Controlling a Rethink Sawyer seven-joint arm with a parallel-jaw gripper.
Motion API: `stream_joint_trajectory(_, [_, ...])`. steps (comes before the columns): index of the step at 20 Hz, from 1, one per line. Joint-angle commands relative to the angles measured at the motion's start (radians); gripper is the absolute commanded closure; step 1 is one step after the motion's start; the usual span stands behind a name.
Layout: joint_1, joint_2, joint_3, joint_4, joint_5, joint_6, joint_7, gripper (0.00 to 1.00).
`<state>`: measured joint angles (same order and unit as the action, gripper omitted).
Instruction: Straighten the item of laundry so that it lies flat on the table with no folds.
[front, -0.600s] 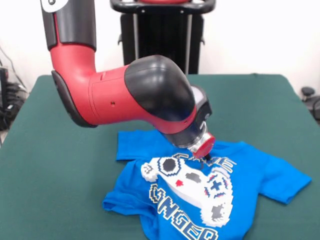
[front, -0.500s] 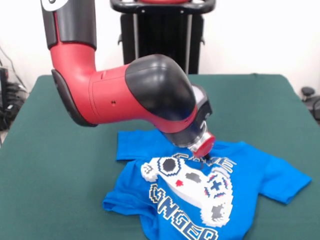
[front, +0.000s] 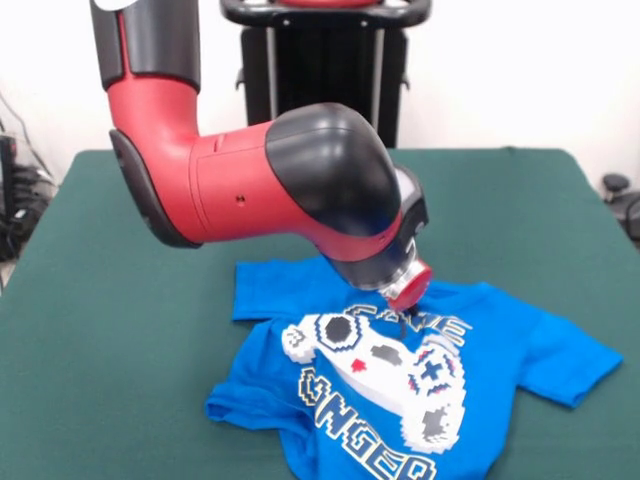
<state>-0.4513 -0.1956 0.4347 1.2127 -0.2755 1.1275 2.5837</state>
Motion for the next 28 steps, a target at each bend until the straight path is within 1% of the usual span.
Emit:
stream_joint_trajectory(1, [0.026,0.064,-0.004,0.14,-0.016,-0.013,-0.107,0.0])
stream_joint_trajectory(7, [0.028,0.1,-0.002,0.164,-0.02,-0.059,-0.1,0.0])
stream_joint_trajectory(11, [0.035,0.106,-0.005,0.187,-0.021,-0.104,-0.069,0.0])
stream_joint_trajectory(16, [0.039,0.117,-0.009,0.194,-0.007,-0.099,-0.048,0.0])
stream_joint_trajectory(19, [0.025,0.11,0.004,0.23,0.033,-0.067,-0.033,0.0])
stream_joint_trajectory(21, [0.039,0.089,-0.008,0.246,0.011,-0.102,-0.026,0.0])
stream_joint_trajectory(25, [0.088,0.068,-0.057,0.224,-0.072,-0.197,-0.004,0.0])
stream_joint_trajectory(27, [0.114,0.063,-0.082,0.211,-0.102,-0.236,0.012,0.0])
stream_joint_trajectory(28, [0.115,0.067,-0.084,0.207,-0.102,-0.243,0.008,0.0])
